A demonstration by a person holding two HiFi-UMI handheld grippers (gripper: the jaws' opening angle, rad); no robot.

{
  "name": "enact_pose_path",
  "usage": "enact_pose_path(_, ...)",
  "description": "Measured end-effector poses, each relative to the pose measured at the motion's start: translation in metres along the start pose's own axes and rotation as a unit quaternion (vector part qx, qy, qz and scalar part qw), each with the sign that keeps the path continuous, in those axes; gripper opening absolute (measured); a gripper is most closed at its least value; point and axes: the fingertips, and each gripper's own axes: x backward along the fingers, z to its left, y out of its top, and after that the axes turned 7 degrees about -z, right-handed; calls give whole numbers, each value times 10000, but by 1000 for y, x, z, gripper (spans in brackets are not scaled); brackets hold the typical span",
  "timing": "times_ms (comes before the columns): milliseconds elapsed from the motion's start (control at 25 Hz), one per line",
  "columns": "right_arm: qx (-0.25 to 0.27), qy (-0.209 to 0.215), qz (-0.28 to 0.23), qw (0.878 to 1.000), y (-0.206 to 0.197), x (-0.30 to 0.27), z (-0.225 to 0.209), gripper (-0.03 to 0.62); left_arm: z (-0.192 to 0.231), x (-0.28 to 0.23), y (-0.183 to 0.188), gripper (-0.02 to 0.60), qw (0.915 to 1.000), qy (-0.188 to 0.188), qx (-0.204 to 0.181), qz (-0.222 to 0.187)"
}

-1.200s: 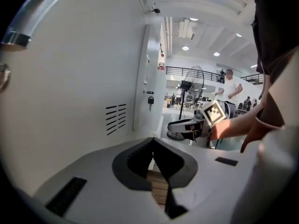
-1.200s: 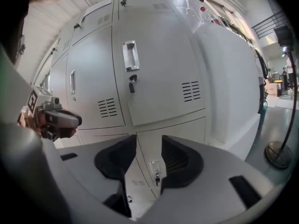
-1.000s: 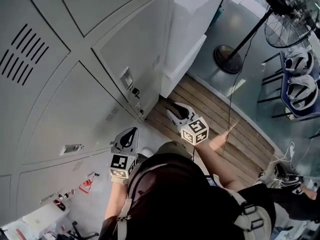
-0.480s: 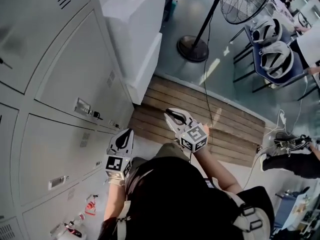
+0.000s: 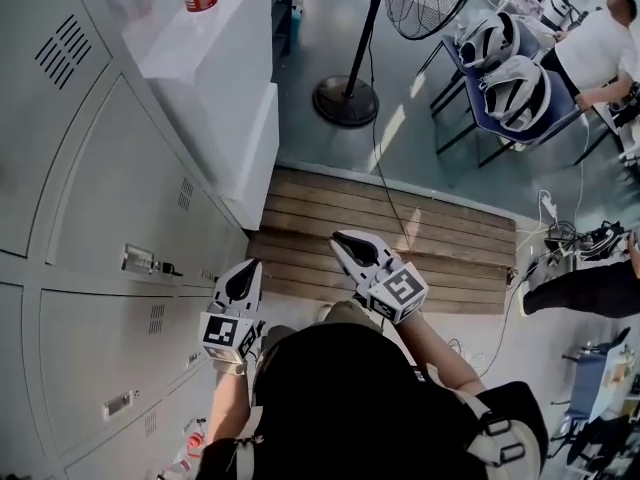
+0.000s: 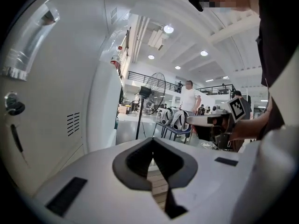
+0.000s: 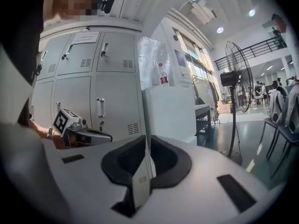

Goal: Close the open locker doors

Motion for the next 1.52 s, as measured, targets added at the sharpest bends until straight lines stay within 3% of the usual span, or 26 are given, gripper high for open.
enact_pose_path(200,3,-188,-173,9997,19,12,-3,46,-4,-5,18,9,10000,-46,-28,18)
enact_pose_path(480,144,-291,-414,9986,35,20,4,48,0,0,27,9,9992,-24,-365,146)
enact_pose_path(760,44,-255,-385,9989,28,18,10,48,-3,4,17,9,9985,-290,-460,-35)
enact_pose_path(1080,-24,-225,-357,9991,23,23,10,48,-9,9,23,9,9994,-148,-285,92)
enact_pose_path(1520,65,-98,-209,9997,12,37,16,48,-18,17,16,9,9994,-26,-343,-6)
